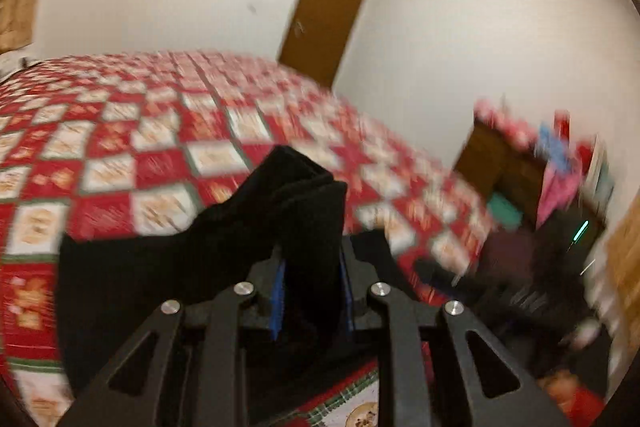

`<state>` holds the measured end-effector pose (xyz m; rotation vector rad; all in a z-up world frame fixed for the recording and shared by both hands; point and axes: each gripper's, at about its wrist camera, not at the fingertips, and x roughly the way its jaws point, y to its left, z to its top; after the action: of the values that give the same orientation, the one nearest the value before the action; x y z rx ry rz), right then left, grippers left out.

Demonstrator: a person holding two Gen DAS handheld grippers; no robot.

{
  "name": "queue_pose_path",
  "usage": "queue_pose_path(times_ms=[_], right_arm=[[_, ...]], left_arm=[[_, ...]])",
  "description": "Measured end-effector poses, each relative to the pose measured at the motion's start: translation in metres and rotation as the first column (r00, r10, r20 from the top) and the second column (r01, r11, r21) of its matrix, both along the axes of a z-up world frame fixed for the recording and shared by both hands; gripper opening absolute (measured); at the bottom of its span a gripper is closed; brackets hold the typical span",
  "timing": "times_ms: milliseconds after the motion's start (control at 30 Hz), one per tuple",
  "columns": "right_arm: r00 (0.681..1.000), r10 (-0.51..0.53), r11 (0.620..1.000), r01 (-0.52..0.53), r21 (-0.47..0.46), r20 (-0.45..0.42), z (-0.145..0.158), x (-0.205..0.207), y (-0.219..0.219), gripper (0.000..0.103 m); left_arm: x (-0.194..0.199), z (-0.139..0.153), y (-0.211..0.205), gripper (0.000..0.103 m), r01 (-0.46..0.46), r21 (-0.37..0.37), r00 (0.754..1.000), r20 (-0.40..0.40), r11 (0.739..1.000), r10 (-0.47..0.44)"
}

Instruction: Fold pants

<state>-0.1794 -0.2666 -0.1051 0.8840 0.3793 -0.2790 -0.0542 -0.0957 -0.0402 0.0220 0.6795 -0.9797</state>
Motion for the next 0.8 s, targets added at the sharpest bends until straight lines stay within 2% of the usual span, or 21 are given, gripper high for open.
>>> queue_pose_path(times_ms=[100,200,267,333,367,433,567,667,800], right_arm=[[1.0,0.02,0.999,-0.021,0.041,0.016,-0.009,0.001,0.0,0.051],[0.998,0.051,0.996,-0.054,0.074,0.042,-0.014,0.005,0.0,0.051],[0.996,0.072,0.993,-0.077,0.091,0.057,-0.015,0.009,0.001,0.051],[0.993,0.092,0.99,-0.099,0.102,0.072,-0.015,0.014,0.001,0.058],[0.992,0.099,0.989,-0.107,0.103,0.08,-0.014,0.017,0.001,0.06],[0.987,0.12,0.985,-0.132,0.114,0.109,-0.015,0.025,-0.003,0.066],[0.981,0.168,0.974,-0.18,0.14,0.093,-0.025,0.051,-0.007,0.067],[0.979,0.201,0.973,-0.205,0.105,0.046,-0.031,0.071,-0.002,0.067],[0.974,0.225,0.973,-0.225,0.056,0.015,-0.026,0.078,0.013,0.067]], left_arm=[[-0.001,-0.039,-0.024,0.024,0.011,0.144,0.998,-0.055,0.99,-0.003],[-0.013,-0.037,-0.018,0.032,0.031,0.147,0.999,-0.043,0.989,-0.025],[-0.014,-0.032,-0.014,0.055,0.076,0.16,0.995,-0.069,0.984,-0.066],[-0.01,-0.026,0.0,0.073,0.061,0.173,0.995,-0.084,0.983,-0.047],[-0.013,-0.026,0.004,0.075,0.055,0.171,0.995,-0.088,0.984,-0.041],[-0.009,-0.02,0.026,0.075,0.036,0.147,0.995,-0.101,0.988,-0.021],[0.009,-0.02,0.059,0.075,-0.086,0.152,0.992,-0.075,0.985,0.099],[0.019,-0.016,0.084,0.075,-0.17,0.145,0.982,-0.06,0.975,0.18],[0.032,-0.018,0.105,0.075,-0.239,0.133,0.963,-0.094,0.962,0.253]])
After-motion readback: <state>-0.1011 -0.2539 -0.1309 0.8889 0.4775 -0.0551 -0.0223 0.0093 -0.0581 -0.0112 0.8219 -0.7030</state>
